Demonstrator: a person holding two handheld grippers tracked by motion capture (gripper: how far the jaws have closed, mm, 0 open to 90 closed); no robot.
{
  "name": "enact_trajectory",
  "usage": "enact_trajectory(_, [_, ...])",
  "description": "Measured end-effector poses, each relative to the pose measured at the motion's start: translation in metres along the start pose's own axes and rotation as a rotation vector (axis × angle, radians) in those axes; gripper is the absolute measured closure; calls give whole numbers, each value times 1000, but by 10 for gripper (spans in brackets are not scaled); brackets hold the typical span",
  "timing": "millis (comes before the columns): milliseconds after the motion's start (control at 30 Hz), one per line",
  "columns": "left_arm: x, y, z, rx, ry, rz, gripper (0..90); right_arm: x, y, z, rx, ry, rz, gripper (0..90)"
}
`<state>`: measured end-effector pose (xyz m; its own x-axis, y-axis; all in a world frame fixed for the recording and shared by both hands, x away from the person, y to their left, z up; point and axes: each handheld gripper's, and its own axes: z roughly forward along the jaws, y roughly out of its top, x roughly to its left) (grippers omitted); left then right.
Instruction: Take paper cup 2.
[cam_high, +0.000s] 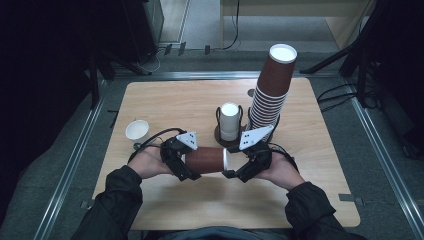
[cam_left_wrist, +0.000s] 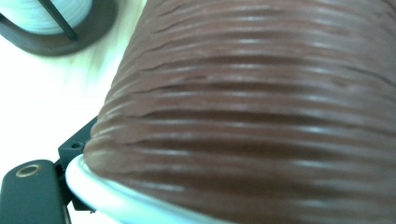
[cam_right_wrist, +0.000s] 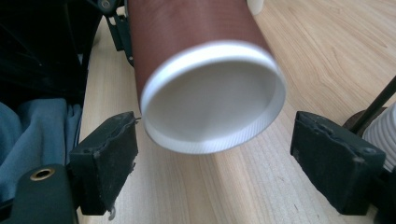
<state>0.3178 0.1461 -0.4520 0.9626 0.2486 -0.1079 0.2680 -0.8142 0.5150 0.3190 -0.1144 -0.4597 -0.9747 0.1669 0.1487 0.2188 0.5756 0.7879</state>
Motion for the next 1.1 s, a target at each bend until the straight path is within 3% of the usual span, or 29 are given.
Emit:
enact_trajectory(133, [1,1,7,50,4,-6,89,1,0,3,17,-3,-8,151])
enact_trajectory(633, [-2,6,23,113,-25,22,89,5,6,16,51,17,-56,149])
enact_trajectory(900, [-7,11,28,127,-33,39,89,10,6,31,128,30,-56,143])
enact_trajectory(1100, [-9,14,31,133,-34,50,89,12,7,41,150,8,-100,144])
